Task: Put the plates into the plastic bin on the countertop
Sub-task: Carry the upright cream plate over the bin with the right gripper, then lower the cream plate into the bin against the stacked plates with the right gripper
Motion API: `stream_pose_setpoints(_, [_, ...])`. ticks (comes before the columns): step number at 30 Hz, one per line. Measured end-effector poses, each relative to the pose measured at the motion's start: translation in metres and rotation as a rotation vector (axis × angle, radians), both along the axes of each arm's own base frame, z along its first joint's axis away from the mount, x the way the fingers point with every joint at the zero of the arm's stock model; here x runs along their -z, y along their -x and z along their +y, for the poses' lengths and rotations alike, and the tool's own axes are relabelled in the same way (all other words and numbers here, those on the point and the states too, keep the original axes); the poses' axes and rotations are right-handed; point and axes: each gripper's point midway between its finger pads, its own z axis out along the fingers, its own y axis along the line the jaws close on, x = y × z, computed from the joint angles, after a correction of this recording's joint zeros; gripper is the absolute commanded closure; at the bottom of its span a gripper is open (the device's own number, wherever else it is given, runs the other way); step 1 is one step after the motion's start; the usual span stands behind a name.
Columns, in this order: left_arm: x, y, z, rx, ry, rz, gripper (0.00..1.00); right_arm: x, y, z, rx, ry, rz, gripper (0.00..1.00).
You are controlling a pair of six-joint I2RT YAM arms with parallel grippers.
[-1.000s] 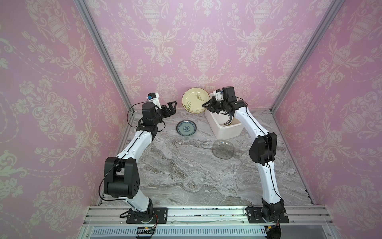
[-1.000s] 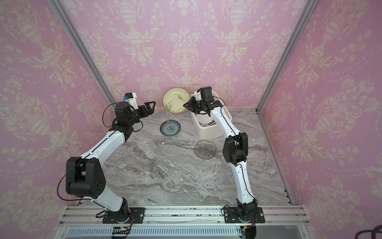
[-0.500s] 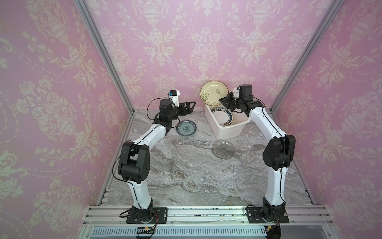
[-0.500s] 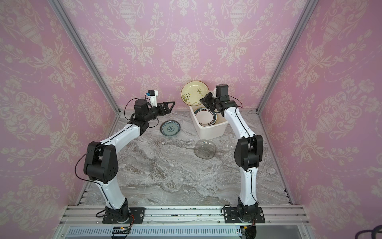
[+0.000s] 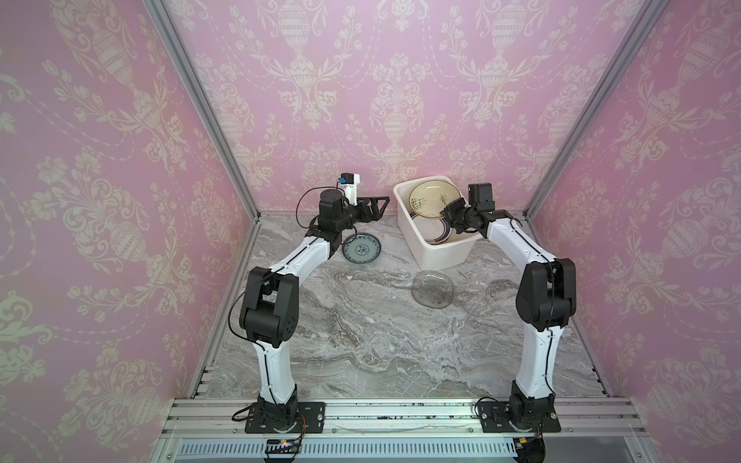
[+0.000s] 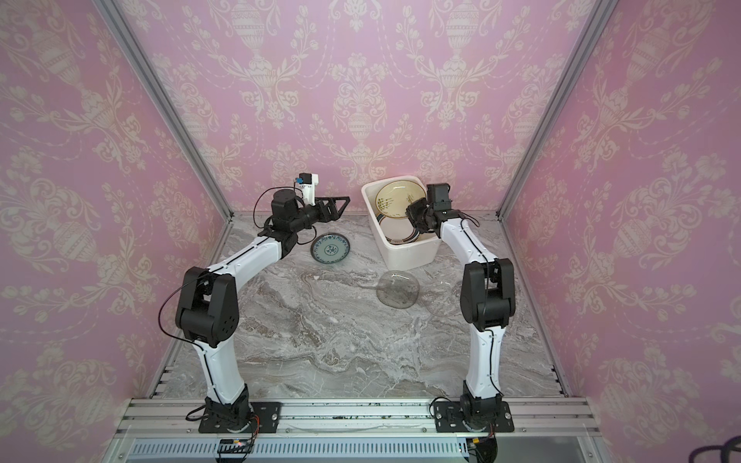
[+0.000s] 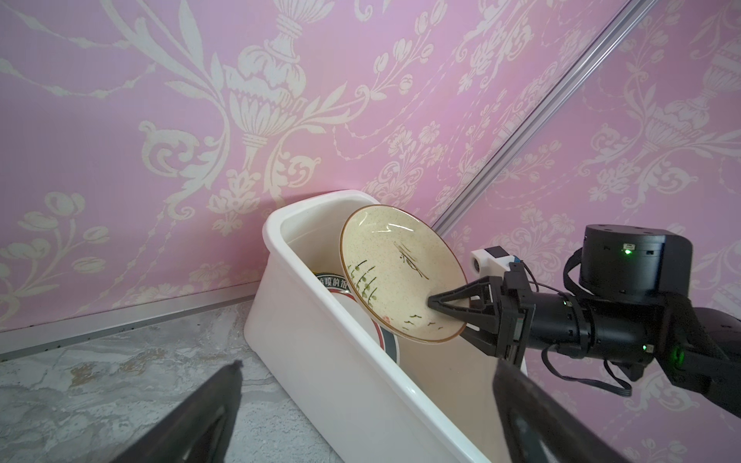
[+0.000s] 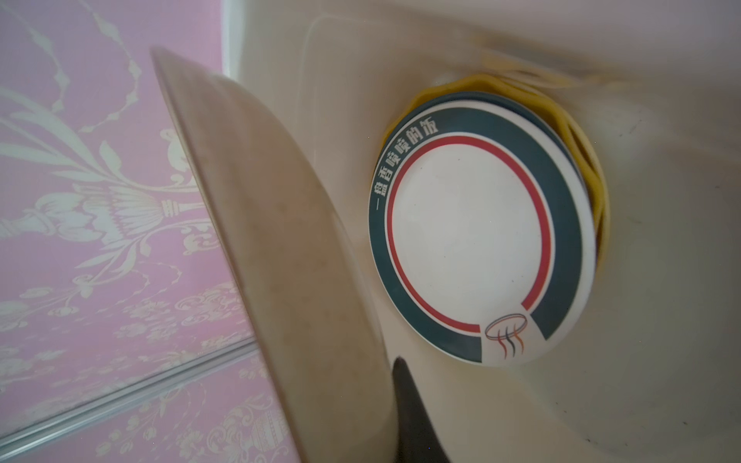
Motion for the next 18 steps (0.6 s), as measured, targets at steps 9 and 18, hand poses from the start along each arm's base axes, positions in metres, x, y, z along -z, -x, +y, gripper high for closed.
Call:
stream_pose_setpoints(9, [0.005,-0.002,-0.001,0.001,-0.011,0.001,0.01,0.006,-0.001,0.001,0.144,-0.044,0.037,1.00])
stream_pose_setpoints(18, [0.009,-0.005,0.008,-0.015,-0.012,0.007,0.01,-0.004,0.000,0.027,0.261,-0.086,0.071,1.00])
